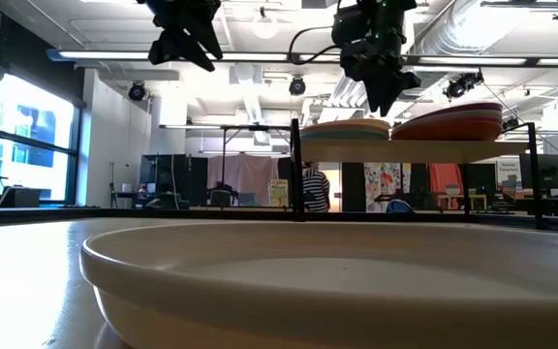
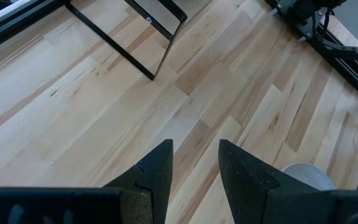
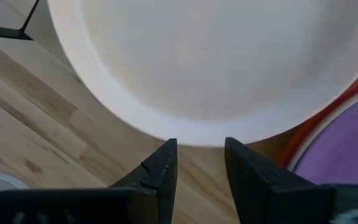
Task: Place and stack plates onto a shelf
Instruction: Stack the gray plate on top of the beige plate on the shelf
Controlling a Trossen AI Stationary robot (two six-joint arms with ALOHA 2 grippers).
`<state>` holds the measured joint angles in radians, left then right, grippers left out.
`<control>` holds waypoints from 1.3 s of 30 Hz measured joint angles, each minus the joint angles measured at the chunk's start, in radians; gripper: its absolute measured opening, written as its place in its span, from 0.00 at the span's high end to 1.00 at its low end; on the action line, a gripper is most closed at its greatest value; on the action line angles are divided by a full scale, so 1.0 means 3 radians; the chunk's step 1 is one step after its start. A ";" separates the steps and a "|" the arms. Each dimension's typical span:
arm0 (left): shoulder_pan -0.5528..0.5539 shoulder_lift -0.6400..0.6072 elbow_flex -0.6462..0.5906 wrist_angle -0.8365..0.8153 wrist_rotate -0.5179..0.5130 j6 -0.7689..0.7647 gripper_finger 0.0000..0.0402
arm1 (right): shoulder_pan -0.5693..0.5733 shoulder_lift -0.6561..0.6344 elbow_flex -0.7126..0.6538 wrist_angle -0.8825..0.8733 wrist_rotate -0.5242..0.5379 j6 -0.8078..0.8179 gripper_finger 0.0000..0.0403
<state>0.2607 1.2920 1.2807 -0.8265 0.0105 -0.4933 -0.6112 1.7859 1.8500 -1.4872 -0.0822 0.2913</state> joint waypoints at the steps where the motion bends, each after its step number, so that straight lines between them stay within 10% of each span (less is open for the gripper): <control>1: 0.0000 0.0000 0.0000 0.0000 0.0000 0.0000 0.71 | 0.0012 0.0000 0.0000 0.0000 0.0001 0.0013 0.72; 18: -0.0089 0.0025 0.0000 -0.0367 0.0172 0.0046 0.71 | 0.0364 0.0001 0.0000 -0.0183 -0.0253 0.0233 0.72; 39: -0.0938 0.0232 -0.0001 -0.0608 0.0193 -0.0186 0.71 | 0.2171 0.0001 0.0000 -0.0010 -0.0283 0.0980 0.72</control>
<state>-0.0206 1.3617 1.2804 -1.0090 0.0685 -0.5491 0.0400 1.7863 1.8500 -1.4901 -0.1672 0.5852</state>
